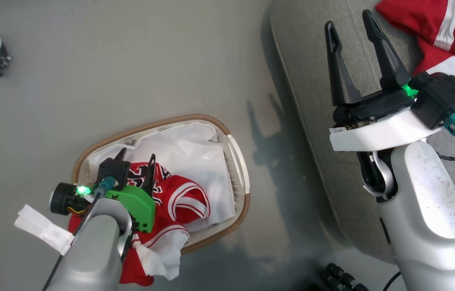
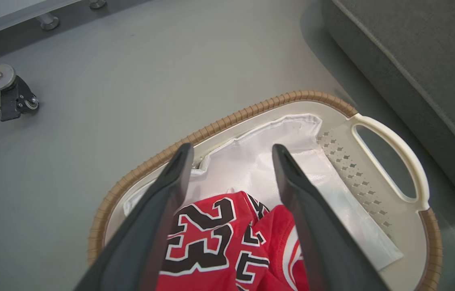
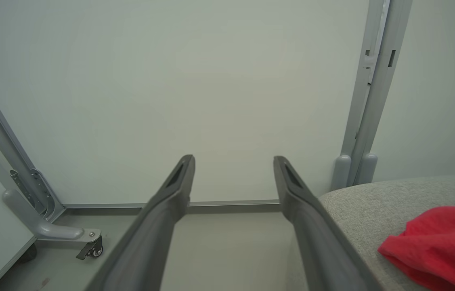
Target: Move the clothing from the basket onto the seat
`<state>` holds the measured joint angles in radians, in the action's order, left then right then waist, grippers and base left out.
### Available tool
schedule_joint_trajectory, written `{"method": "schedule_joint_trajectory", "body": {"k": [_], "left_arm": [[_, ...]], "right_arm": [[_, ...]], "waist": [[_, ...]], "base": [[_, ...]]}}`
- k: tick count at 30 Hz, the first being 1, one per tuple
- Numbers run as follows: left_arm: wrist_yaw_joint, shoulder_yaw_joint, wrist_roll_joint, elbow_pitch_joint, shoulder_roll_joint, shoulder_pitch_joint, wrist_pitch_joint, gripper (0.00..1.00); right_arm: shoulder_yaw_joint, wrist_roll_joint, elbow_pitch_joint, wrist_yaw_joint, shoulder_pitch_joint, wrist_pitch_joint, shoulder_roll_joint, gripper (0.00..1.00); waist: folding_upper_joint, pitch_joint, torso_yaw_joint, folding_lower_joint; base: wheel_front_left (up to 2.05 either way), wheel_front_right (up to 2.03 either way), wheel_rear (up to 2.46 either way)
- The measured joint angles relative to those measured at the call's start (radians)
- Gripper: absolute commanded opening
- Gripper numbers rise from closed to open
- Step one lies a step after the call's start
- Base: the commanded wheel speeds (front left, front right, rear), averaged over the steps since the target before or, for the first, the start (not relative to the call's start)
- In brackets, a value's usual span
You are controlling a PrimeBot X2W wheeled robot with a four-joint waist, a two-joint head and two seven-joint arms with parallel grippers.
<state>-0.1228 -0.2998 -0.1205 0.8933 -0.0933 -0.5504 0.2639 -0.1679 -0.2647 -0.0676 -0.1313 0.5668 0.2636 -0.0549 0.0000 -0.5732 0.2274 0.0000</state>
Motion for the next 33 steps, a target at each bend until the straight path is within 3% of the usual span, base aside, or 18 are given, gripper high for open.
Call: {"method": "schedule_joint_trajectory", "body": {"k": [14,33], "left_arm": [[-0.003,-0.090,0.063,0.327,-0.046,-0.171,-0.063,1.00],[-0.004,-0.230,0.151,0.392,-0.114,-0.251,-0.329,1.00]], "right_arm": [[-0.045,-0.060,0.038,0.000,0.053,0.000,0.003,1.00],[-0.075,-0.100,0.077,0.000,0.078,0.000,0.004,1.00]], "waist": [[0.0000,-0.150,0.082,0.0000],[0.0000,-0.263,0.152,0.0001]], "base": [[0.00,0.00,0.00],[0.00,0.00,0.00]]}}
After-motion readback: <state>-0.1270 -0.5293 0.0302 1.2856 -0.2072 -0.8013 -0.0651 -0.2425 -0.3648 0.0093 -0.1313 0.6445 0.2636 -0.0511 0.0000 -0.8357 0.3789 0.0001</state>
